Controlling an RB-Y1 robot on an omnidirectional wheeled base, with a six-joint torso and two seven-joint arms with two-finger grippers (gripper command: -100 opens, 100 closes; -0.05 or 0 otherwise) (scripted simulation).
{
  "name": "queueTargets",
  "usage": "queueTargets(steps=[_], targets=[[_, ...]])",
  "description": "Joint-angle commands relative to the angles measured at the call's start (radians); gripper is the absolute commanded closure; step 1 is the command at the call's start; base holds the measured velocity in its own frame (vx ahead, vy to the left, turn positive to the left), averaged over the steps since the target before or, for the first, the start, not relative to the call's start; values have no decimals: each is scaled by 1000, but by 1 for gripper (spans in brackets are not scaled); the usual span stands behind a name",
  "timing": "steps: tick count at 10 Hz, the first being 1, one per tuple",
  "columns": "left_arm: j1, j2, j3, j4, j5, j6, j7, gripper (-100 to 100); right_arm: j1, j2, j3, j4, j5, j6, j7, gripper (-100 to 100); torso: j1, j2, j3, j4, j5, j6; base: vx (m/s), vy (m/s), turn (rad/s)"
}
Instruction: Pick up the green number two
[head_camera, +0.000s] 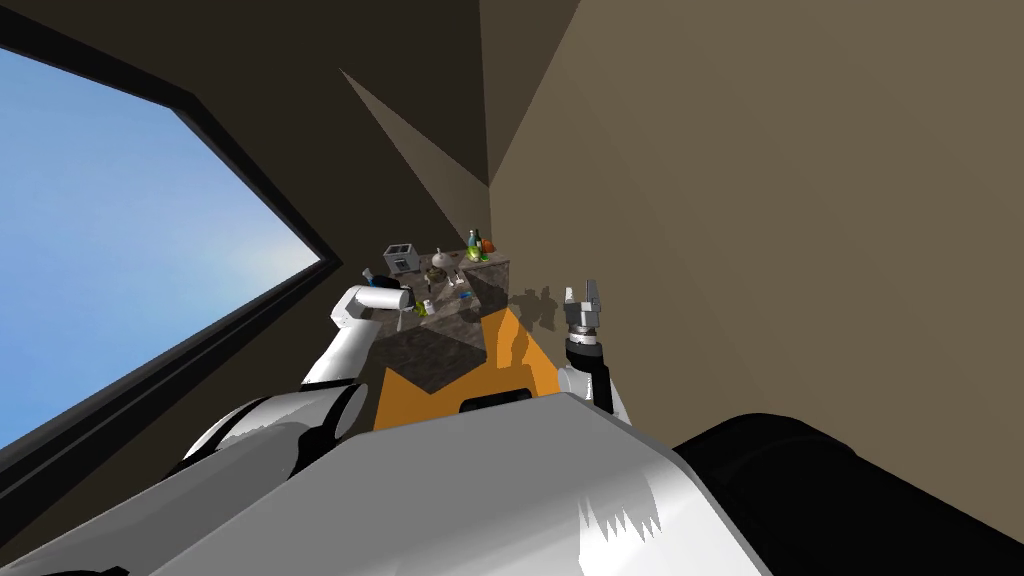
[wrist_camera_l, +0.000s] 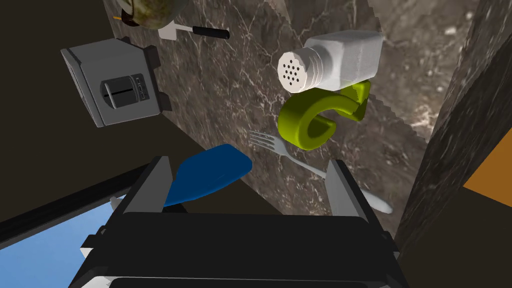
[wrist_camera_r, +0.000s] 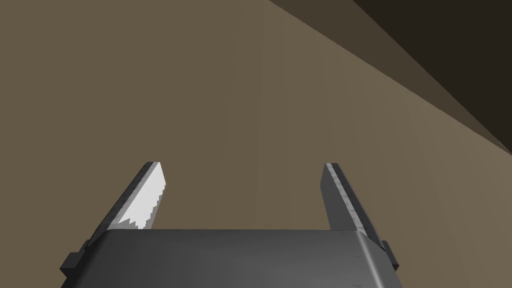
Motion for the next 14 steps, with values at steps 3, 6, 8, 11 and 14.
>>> queueTargets(steps=[3, 6, 8, 11, 14], targets=[[-95, 6, 6, 97, 12, 88, 11, -100, 0, 0, 0, 0, 0, 0, 0, 0, 0, -1, 0, 0, 0, 0, -13, 17, -52], [-183, 13, 12, 186, 26, 174, 23, -100, 0, 0, 0, 0, 0, 0, 0, 0, 0, -1, -1, 0, 0, -1, -6, 18, -63], [-235, 15, 13, 246, 32, 221, 28, -100, 0, 0, 0, 0, 0, 0, 0, 0, 1, -2, -1, 0, 0, -1, 8, 25, -58], [-284, 17, 13, 330, 37, 267, 32, -100, 0, 0, 0, 0, 0, 0, 0, 0, 1, -2, -1, -1, 0, 0, 11, 27, -48], [-361, 20, 12, 412, 46, 345, 37, -100, 0, 0, 0, 0, 0, 0, 0, 0, 1, -3, -2, -1, 1, -1, 22, 33, -55]])
